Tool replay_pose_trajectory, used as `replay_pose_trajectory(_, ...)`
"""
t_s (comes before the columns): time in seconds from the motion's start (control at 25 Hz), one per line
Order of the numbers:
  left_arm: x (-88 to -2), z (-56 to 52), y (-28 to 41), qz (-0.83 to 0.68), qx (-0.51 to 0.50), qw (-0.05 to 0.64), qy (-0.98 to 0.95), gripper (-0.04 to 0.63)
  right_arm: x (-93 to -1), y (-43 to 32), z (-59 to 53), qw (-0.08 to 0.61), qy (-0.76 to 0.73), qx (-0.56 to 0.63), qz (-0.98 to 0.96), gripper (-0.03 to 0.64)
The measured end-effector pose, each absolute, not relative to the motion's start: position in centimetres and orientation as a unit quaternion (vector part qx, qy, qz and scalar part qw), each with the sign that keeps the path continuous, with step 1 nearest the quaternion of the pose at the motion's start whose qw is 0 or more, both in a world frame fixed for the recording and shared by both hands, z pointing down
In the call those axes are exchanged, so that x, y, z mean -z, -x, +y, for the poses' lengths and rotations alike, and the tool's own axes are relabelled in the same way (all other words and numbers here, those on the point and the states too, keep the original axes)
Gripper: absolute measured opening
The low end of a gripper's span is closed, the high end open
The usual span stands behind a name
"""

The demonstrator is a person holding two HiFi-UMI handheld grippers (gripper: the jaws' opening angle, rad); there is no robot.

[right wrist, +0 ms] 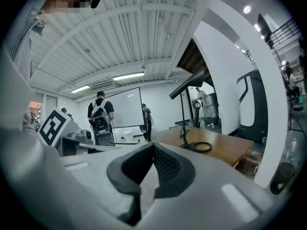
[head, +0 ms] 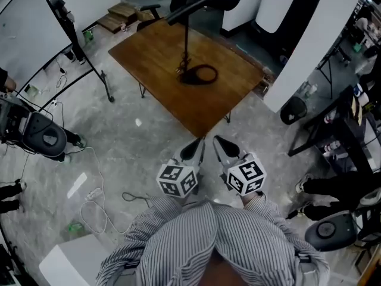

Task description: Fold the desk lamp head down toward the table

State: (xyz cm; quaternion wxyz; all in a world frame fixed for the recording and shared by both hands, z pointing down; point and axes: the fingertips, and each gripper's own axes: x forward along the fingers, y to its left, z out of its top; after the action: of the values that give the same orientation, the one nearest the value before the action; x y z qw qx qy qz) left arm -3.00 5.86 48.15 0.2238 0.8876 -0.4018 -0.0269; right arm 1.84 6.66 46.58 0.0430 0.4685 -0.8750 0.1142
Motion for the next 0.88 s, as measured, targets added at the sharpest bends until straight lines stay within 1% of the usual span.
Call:
replay_pose_trajectory(0.12, -47.9, 0.7, 3.2, -0.389, 0.023, 0.224, -0.893, 0.002, -45.9, -1.5, 1.4, 0.037, -0.477, -0.109, -0.871, 0.002)
replay_pose_trajectory(0.4, -45.8, -9.5, 2.5, -0.364, 0.026, 0.201, -0.909, 0.002, -44.2, -1.3, -9.2, 0.023, -0.485, -0.097, -0.869, 0.002)
replay_pose_trajectory(0.88, -44.5, -19.0, 2.1, -0.382, 0.034, 0.19, -0.904, 0.002, -42.8, -2.9, -19.8, 0.025, -0.483, -0.081, -0.871, 0.002)
